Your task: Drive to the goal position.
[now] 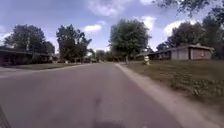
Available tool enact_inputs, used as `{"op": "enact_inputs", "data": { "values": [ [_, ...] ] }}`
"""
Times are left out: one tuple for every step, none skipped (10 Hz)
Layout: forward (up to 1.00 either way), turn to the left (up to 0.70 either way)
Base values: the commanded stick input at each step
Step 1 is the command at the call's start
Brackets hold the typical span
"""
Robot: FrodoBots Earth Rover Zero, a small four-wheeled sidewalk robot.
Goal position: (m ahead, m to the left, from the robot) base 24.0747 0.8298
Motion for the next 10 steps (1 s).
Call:
{"op": "enact_inputs", "data": {
  "values": [
    [0.54, 0.00],
    [0.69, 0.00],
    [0.77, 0.00],
    [0.91, 0.00],
    [0.99, 0.00],
    [1.00, 0.00],
    [1.00, 0.00],
    [1.00, 0.00],
    [1.00, -0.34],
    [1.00, -0.40]
  ]
}}
